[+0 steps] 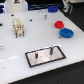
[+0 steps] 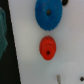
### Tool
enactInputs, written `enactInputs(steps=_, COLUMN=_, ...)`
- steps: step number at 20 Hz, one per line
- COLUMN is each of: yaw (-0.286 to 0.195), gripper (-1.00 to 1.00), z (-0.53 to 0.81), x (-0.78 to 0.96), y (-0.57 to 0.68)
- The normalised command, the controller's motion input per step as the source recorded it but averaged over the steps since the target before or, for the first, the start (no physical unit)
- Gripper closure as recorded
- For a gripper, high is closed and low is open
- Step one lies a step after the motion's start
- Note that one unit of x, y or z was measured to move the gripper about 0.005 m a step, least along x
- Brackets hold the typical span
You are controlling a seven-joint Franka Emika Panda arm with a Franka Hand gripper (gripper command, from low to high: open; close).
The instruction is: Insert the blue gear onto the right peg, followed by the red gear
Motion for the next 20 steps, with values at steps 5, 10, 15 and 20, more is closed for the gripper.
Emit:
enactInputs(steps=5, yaw=0.0, gripper=-1.0, z=-0.45, x=-0.02, y=0.1)
enactInputs(steps=10, yaw=0.0, gripper=-1.0, z=-0.44, x=-0.04, y=0.01)
enactInputs(steps=15, yaw=0.0, gripper=-1.0, z=-0.44, x=-0.22, y=-0.11)
enactInputs(steps=20, yaw=0.0, gripper=-1.0, z=-0.37, x=-0.33, y=-0.18)
